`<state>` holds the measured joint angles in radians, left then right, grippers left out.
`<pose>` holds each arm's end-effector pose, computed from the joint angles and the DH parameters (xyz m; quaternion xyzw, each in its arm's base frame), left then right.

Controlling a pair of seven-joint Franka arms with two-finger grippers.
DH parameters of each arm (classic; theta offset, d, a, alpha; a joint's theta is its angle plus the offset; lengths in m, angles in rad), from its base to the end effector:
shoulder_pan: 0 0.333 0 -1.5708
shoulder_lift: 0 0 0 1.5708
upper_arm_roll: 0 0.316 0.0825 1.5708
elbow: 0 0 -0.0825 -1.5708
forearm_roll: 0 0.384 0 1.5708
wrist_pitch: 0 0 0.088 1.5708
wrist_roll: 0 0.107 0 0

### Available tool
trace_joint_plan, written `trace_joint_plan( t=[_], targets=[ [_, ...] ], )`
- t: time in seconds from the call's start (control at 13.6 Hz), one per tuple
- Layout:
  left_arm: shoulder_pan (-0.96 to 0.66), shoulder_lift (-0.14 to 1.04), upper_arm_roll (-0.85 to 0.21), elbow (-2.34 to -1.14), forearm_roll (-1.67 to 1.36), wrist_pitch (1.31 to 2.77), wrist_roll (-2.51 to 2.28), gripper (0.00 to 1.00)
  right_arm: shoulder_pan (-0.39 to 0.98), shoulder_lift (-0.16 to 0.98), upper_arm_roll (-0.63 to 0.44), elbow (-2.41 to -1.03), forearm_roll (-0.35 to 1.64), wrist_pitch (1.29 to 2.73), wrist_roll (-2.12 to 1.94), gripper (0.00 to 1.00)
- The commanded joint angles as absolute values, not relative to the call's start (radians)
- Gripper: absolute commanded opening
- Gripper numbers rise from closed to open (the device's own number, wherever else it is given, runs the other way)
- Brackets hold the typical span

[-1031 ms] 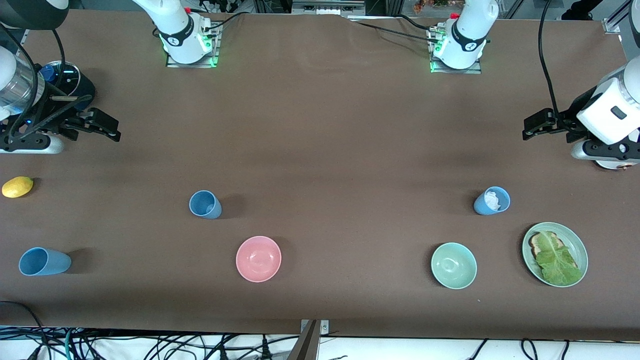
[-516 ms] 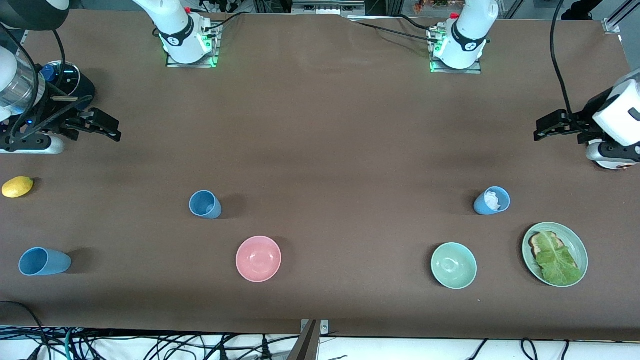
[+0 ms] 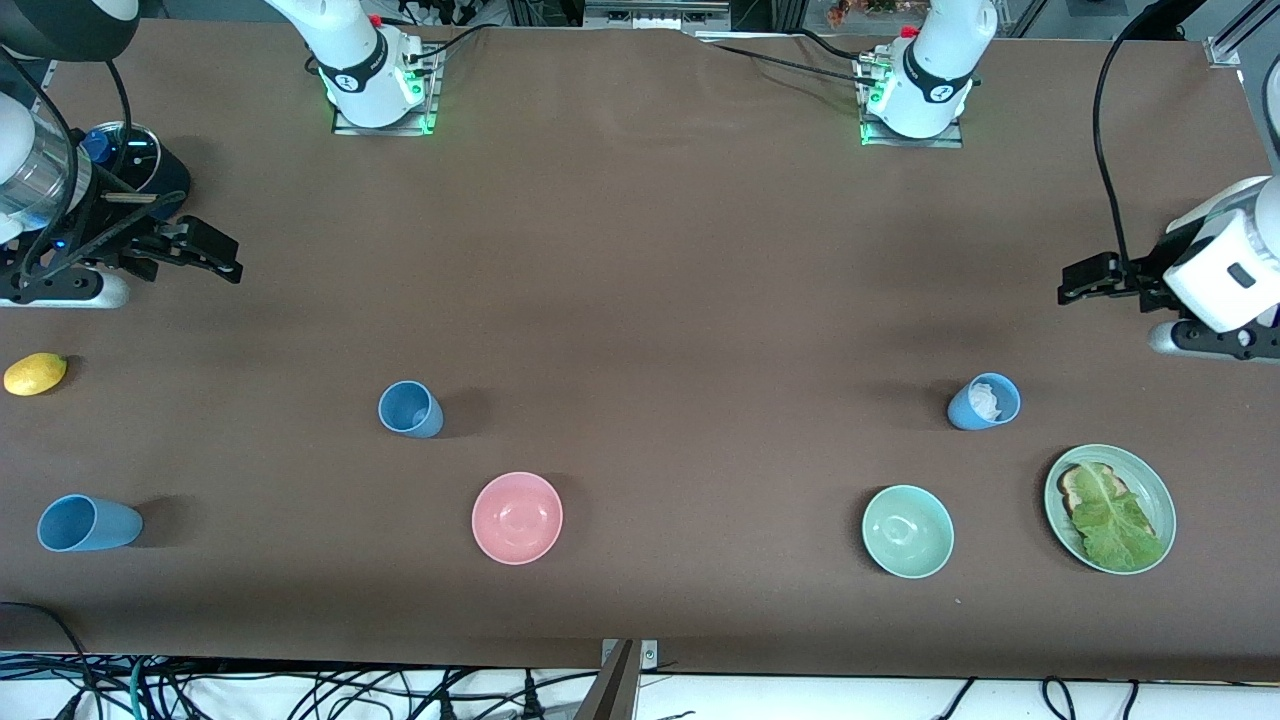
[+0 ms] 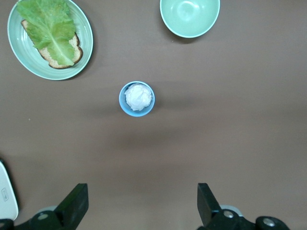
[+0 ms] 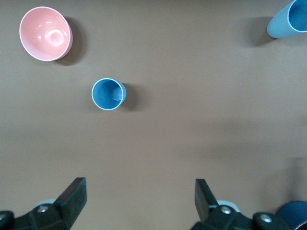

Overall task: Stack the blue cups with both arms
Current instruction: 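Move the left gripper down over the small tissue-filled blue cup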

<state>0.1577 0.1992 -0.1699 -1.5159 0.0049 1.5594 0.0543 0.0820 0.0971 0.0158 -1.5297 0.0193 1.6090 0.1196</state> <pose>0.6051 0.0019 0.5351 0.9964 -0.0329 -0.0760 0.0160 0.5839 0.0589 0.5919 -0.9998 0.0114 0.0100 0.0094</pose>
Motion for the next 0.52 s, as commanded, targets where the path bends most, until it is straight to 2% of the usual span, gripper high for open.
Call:
trace_joint_plan(
  t=[0.0, 0.44],
  targets=[
    [0.158, 0.183, -0.146, -1.621, 0.009, 1.659, 0.083, 1.0, 0.086, 0.087, 0.015, -1.534, 0.005, 1.6, 0.135, 1.0],
    [0.158, 0.175, -0.1, -1.845, 0.009, 1.937, 0.167, 1.0, 0.086, 0.087, 0.015, -1.532, 0.005, 1.601, 0.135, 1.0]
  ],
)
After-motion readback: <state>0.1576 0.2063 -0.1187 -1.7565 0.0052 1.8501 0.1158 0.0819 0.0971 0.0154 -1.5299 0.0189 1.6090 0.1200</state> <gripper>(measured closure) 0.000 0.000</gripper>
